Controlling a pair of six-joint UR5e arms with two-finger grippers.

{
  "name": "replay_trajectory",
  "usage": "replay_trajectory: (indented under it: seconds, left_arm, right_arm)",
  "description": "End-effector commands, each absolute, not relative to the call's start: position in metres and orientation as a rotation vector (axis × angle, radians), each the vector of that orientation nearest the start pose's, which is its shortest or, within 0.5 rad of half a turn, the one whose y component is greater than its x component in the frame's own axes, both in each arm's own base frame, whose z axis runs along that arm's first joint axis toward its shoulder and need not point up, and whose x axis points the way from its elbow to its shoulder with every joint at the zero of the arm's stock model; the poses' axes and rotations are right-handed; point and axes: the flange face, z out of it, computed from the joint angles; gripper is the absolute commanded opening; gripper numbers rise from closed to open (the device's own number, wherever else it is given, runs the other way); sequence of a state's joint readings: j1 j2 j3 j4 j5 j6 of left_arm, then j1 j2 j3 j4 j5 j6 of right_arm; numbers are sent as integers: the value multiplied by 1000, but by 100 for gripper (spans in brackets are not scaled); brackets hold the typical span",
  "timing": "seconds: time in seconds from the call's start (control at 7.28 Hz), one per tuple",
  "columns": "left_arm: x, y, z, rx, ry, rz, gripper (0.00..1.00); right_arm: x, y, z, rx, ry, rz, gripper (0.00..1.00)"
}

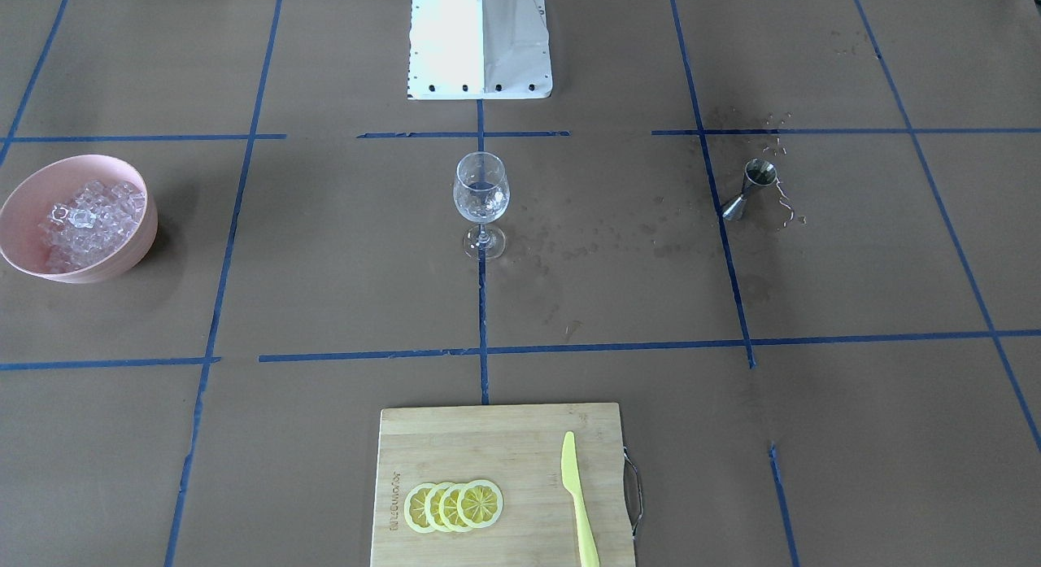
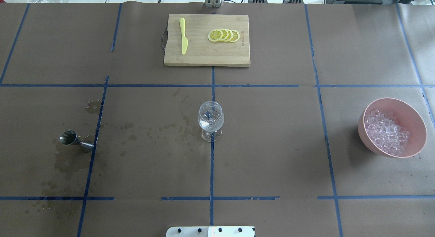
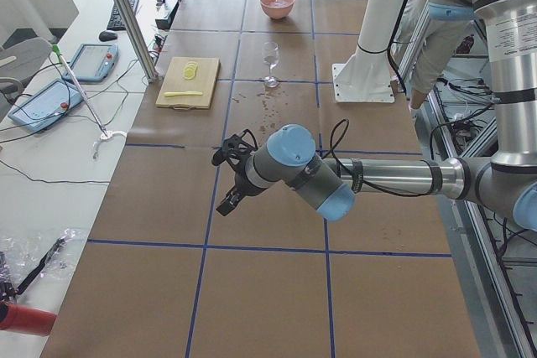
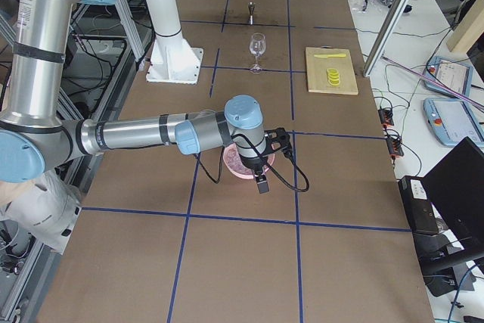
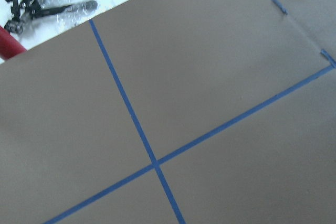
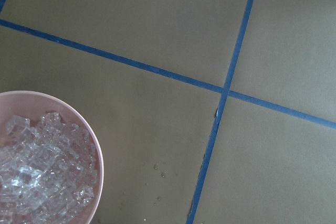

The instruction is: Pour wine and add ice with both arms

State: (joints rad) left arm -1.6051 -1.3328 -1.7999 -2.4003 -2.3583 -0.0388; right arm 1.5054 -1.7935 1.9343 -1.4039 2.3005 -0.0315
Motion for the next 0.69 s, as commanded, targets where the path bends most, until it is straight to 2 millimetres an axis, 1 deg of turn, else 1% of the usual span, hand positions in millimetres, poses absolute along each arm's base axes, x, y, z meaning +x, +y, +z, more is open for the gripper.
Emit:
replay_trajectory:
  seconds: [0.0,0.14,0.27,0.41,0.55]
  left_arm:
    - [-77,-401,530,926,787,197,100]
    - [-73,-392,520,1015,800,241,100]
    - [-68,-392,517,1004,825,219,100]
    - [-41,-393,498,979,909,188,100]
    - [-18,-392,487,983,973,161,100]
  right_arm:
    - [39,-418,555,294,-744,-208,100]
    - [39,-420,549,307,-744,-212,100]
    - [39,-420,549,303,-745,-210,100]
    - [39,-419,550,303,-745,-208,100]
    - [39,-419,549,304,-745,-208,100]
